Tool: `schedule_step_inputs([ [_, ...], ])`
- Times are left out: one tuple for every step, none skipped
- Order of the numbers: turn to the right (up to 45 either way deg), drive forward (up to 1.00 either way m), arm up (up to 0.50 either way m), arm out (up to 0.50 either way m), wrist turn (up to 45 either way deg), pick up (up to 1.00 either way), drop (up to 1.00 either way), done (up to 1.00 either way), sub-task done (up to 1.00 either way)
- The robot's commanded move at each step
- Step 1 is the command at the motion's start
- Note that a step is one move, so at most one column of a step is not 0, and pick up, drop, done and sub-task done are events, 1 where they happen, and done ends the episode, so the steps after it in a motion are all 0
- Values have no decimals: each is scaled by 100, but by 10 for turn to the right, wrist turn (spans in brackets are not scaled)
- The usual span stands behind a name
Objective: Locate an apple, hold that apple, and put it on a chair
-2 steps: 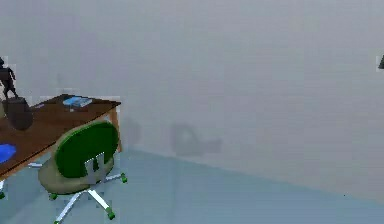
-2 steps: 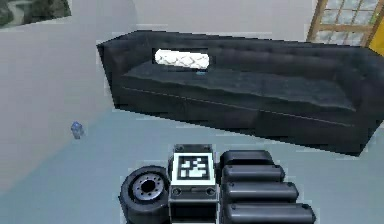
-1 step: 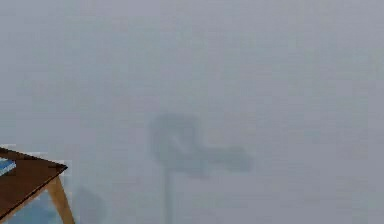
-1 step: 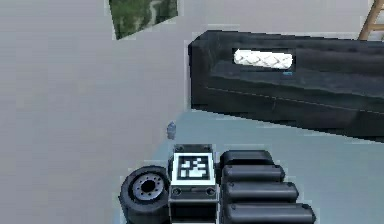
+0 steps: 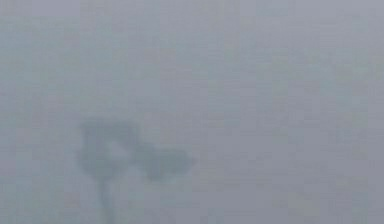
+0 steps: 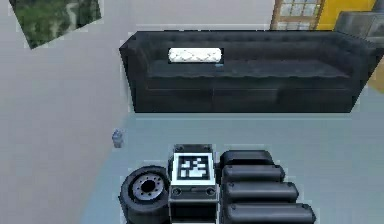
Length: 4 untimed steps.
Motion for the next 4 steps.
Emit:
schedule_step_inputs([
  [0, 10, 0, 0, 0, 0, 0, 0, 0],
  [450, 0, 0, 0, 0, 0, 0, 0, 0],
  [450, 0, 0, 0, 0, 0, 0, 0, 0],
  [450, 0, 0, 0, 0, 0, 0, 0, 0],
])
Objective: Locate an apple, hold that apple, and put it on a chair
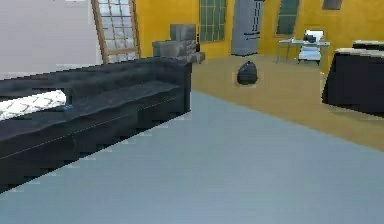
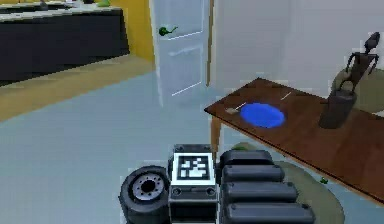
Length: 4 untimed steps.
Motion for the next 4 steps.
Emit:
schedule_step_inputs([
  [420, 0, 0, 0, 0, 0, 0, 0, 0],
  [0, 0, 0, 48, 0, 0, 0, 0, 0],
  [0, 0, 0, 0, 450, 0, 0, 0, 0],
  [0, 0, 0, 0, 450, 0, 0, 0, 0],
])
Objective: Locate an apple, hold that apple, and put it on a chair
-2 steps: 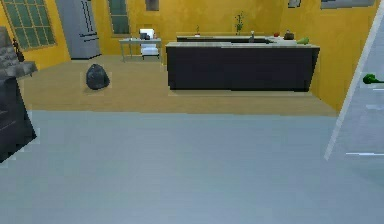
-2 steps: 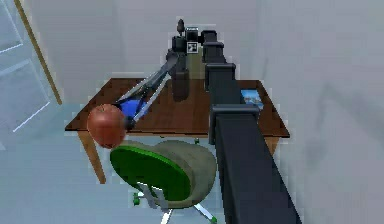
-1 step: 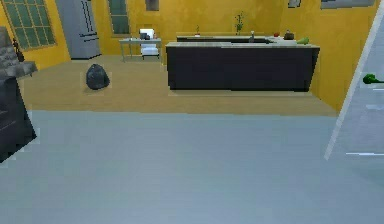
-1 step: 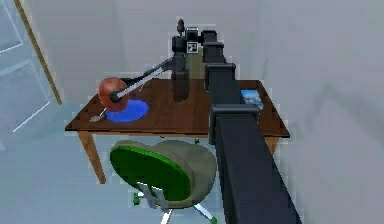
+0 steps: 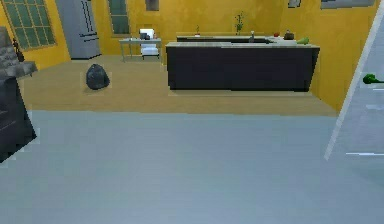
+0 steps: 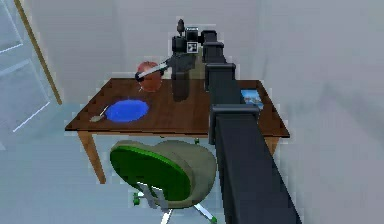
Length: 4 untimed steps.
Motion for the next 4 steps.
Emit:
schedule_step_inputs([
  [0, 0, 0, 0, 300, 0, 0, 0, 0],
  [0, 0, -38, 0, 0, 0, 0, 0, 0],
  [0, 0, -50, 0, 0, 0, 0, 0, 0],
  [0, 0, 0, 0, 0, 0, 100, 0, 0],
])
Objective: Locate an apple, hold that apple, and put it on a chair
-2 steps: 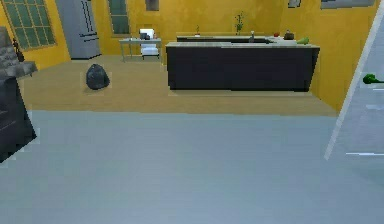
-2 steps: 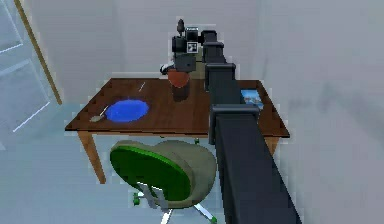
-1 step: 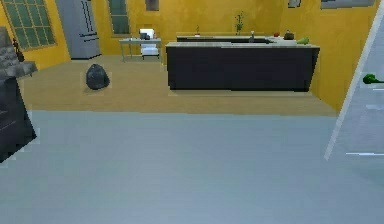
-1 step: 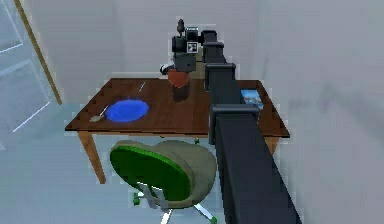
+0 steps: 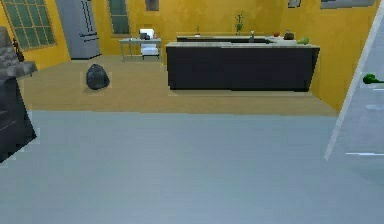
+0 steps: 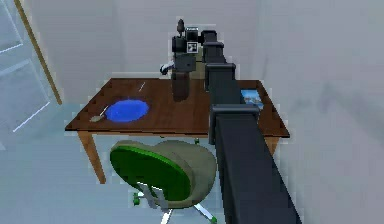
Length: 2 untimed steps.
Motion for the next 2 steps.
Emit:
schedule_step_inputs([
  [0, 0, 0, -10, 0, 0, 0, 0, 0],
  [0, 0, 0, 0, 0, 0, 0, 100, 0],
])
